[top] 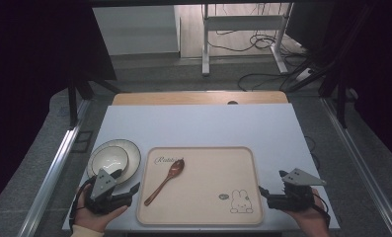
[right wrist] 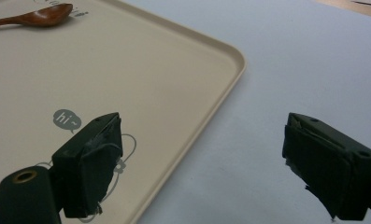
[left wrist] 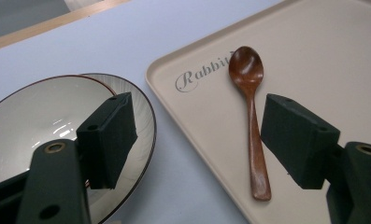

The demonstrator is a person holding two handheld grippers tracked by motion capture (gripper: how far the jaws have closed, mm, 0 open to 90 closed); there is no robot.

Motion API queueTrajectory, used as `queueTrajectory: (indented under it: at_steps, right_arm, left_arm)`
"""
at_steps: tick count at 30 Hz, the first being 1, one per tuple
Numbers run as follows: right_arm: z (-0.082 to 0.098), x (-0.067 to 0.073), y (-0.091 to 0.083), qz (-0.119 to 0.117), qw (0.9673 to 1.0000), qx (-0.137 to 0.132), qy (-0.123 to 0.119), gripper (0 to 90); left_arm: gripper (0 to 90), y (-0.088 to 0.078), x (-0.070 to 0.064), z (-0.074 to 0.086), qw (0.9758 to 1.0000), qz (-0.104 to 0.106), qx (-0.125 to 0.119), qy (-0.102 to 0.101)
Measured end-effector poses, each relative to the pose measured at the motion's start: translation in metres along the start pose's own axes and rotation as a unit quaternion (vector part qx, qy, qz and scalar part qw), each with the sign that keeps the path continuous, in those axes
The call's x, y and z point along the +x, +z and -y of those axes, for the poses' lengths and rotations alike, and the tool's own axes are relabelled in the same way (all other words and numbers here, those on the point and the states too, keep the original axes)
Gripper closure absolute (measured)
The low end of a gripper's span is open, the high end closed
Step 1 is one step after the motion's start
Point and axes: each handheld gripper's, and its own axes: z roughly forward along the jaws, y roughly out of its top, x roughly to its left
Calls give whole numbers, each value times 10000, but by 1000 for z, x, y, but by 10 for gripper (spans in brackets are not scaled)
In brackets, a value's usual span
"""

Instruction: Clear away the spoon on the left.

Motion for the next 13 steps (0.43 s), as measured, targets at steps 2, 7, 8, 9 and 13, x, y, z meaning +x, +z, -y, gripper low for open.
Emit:
queueTrajectory:
  at_steps: [2, 7, 8, 9, 13]
  right_arm:
    - [0, 0, 0, -1, 10000, 1, -1, 124]
    - [0, 0, 0, -9, 10000, 1, 6, 124]
    - [0, 0, 0, -11, 10000, 1, 3, 124]
    - [0, 0, 0, -12, 10000, 3, 4, 124]
    - [0, -1, 0, -2, 10000, -3, 20, 123]
  left_arm:
    - [264, 0, 0, 0, 10000, -2, 1, 6]
    - [263, 1, 0, 0, 10000, 0, 7, 2]
    - [264, 1, 0, 0, 10000, 4, 7, 3]
    - [263, 1, 0, 0, 10000, 4, 8, 7]
    - [260, 2, -1, 0, 10000, 10, 15, 33]
